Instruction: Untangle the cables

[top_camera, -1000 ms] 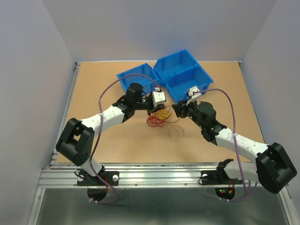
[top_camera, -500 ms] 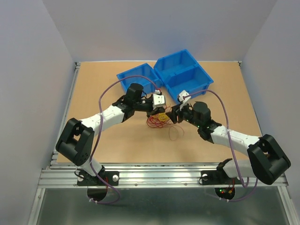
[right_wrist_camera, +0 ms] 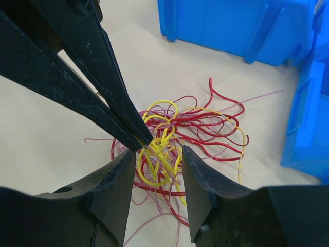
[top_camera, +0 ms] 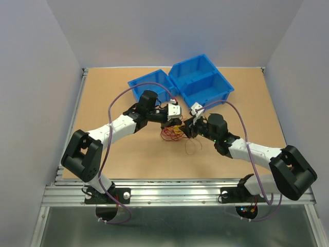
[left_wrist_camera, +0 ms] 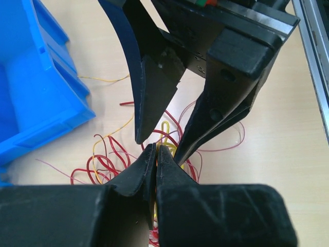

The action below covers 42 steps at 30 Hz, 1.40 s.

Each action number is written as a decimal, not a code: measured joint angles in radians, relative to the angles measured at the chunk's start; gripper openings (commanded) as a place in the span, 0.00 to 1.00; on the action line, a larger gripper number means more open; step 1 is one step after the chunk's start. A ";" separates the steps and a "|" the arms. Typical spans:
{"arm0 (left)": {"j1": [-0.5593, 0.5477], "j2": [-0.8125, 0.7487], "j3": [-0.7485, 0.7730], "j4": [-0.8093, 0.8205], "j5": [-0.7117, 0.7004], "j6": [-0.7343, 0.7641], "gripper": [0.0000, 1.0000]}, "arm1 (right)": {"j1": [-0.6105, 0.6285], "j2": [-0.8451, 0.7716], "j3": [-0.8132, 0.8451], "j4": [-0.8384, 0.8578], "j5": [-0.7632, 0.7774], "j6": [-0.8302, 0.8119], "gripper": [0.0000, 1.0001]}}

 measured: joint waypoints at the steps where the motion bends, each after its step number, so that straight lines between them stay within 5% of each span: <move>1: 0.000 0.000 0.000 -0.003 0.002 0.002 0.00 | 0.001 -0.001 0.000 0.002 0.003 0.000 0.44; 10: 0.003 0.011 0.027 -0.019 0.009 0.019 0.00 | 0.005 -0.036 0.000 0.006 0.034 0.004 0.01; 19: 0.008 0.013 0.007 0.063 -0.041 -0.044 0.11 | 0.006 -0.036 0.000 0.016 0.075 0.012 0.01; 23: 0.018 0.013 0.000 0.095 -0.046 -0.076 0.51 | 0.006 -0.038 0.000 0.021 0.117 0.023 0.01; 25: 0.034 0.011 -0.014 0.130 -0.058 -0.103 0.57 | 0.006 -0.045 0.000 0.018 0.153 0.032 0.01; 42: 0.084 0.020 -0.031 0.209 -0.035 -0.148 0.67 | 0.006 -0.592 -0.001 -0.089 0.339 0.179 0.00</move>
